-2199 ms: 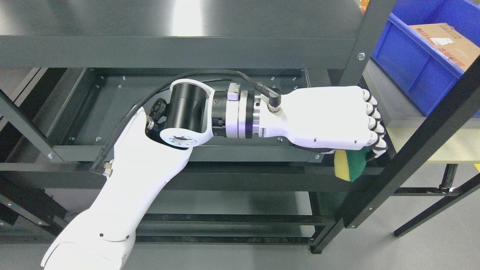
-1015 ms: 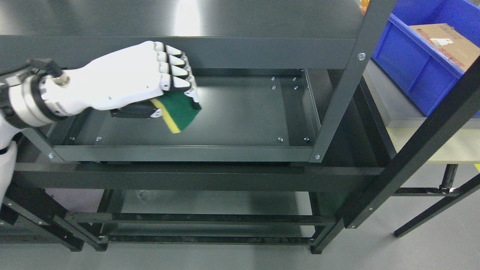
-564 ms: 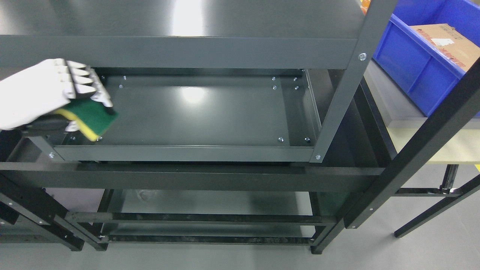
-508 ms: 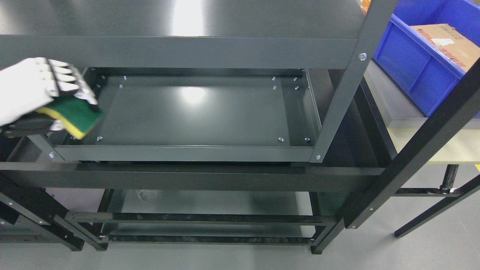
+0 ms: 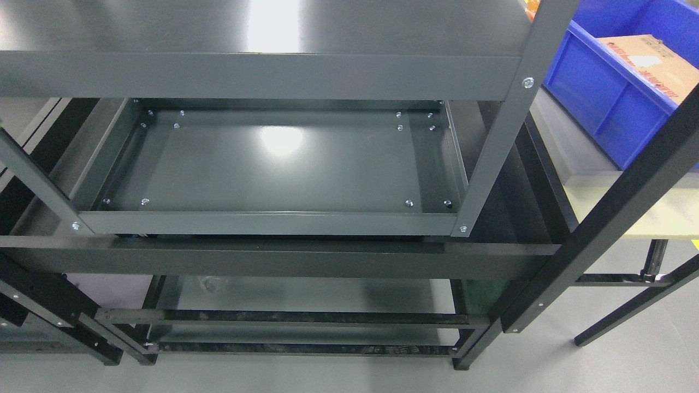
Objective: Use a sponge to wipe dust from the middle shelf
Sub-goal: 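Sweep the sponge back across the shelf away from the left arm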
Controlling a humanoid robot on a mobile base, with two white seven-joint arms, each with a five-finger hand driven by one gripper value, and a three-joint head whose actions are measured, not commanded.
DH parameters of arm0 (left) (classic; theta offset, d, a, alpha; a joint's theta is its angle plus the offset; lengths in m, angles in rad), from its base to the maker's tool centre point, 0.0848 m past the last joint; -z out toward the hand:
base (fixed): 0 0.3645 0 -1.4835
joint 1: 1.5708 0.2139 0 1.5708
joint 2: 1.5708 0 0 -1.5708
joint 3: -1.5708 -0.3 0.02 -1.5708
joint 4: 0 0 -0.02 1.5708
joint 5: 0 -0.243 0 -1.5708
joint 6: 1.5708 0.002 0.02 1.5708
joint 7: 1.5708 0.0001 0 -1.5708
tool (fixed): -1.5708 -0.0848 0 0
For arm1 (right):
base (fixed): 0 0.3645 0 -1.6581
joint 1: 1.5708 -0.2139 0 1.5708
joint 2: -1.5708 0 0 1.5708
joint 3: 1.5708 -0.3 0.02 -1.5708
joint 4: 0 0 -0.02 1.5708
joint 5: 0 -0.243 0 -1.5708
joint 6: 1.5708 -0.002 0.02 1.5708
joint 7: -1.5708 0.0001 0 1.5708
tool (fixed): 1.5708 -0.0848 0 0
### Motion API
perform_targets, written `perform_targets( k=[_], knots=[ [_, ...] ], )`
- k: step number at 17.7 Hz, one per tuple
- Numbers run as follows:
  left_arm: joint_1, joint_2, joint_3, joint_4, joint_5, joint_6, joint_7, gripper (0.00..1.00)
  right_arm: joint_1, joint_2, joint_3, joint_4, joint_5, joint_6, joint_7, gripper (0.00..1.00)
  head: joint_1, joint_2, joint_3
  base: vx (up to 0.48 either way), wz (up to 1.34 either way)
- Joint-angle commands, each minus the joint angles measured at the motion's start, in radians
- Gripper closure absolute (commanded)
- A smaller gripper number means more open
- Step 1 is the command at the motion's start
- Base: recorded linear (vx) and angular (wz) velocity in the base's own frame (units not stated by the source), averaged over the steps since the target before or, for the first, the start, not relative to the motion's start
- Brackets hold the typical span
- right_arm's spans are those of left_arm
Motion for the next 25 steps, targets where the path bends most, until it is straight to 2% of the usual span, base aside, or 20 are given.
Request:
perform_targets(
  k=[1,5,10,12,15,20,22,23,25],
  knots=[
    [0.006,0.039,-0.017,-0.005,0.021,-0.001,0.014,1.0,0.0,-0.017,0.0,-0.017,0.0,0.001,0.0,0.0,0.0,0.0,0.0,0.0,0.0],
    [-0.159,-0.08,-0.288,-0.048,0.018,-0.001,0.018,1.0,0.0,-0.017,0.001,-0.017,0.0,0.001,0.0,0.0,0.0,0.0,0.0,0.0,0.0],
    [-0.313,-0.33,-0.58,-0.066,-0.042,-0.001,0.005,1.0,0.0,-0.017,0.0,-0.017,0.0,0.001,0.0,0.0,0.0,0.0,0.0,0.0,0.0],
    [-0.347,-0.415,-0.644,-0.066,-0.1,-0.001,0.005,1.0,0.0,-0.017,0.0,-0.017,0.0,0.001,0.0,0.0,0.0,0.0,0.0,0.0,0.0],
    [-0.417,-0.586,-0.721,-0.065,-0.227,-0.001,0.002,1.0,0.0,-0.017,0.0,-0.017,0.0,0.001,0.0,0.0,0.0,0.0,0.0,0.0,0.0],
    [-0.474,-0.869,-0.772,-0.054,-0.445,-0.001,-0.01,1.0,0.0,-0.017,0.0,-0.017,0.0,0.001,0.0,0.0,0.0,0.0,0.0,0.0,0.0],
    [-0.493,-0.869,-0.811,-0.037,-0.542,-0.001,0.0,1.0,0.0,-0.017,0.0,-0.017,0.0,0.001,0.0,0.0,0.0,0.0,0.0,0.0,0.0],
    [-0.5,-0.869,-0.869,-0.032,-0.565,-0.001,0.043,1.0,0.0,-0.017,0.001,-0.017,0.0,0.001,0.0,0.0,0.0,0.0,0.0,0.0,0.0],
    [-0.511,-0.869,-0.908,-0.028,-0.626,-0.001,0.138,1.0,0.0,-0.017,0.0,-0.017,0.0,0.001,0.0,0.0,0.0,0.0,0.0,0.0,0.0]
  ],
)
